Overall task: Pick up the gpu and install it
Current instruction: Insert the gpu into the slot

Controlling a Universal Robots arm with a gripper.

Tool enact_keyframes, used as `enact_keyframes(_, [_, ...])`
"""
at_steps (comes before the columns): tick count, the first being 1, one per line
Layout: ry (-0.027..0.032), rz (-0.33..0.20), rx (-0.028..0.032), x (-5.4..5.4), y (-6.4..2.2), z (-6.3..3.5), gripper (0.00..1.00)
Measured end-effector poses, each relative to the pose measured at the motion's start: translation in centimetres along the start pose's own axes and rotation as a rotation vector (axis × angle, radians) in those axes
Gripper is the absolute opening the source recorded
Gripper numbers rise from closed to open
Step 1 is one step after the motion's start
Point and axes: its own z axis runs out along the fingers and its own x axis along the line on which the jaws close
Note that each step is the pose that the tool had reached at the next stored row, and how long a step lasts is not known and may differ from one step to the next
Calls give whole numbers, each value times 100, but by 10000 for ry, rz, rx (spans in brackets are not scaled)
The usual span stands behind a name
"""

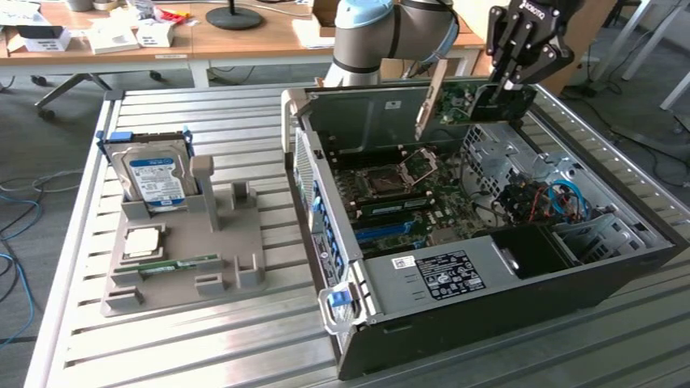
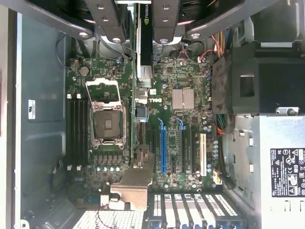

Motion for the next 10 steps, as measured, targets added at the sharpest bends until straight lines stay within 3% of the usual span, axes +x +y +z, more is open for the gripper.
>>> enact_keyframes(10, [1, 0, 0, 2, 78, 13, 26])
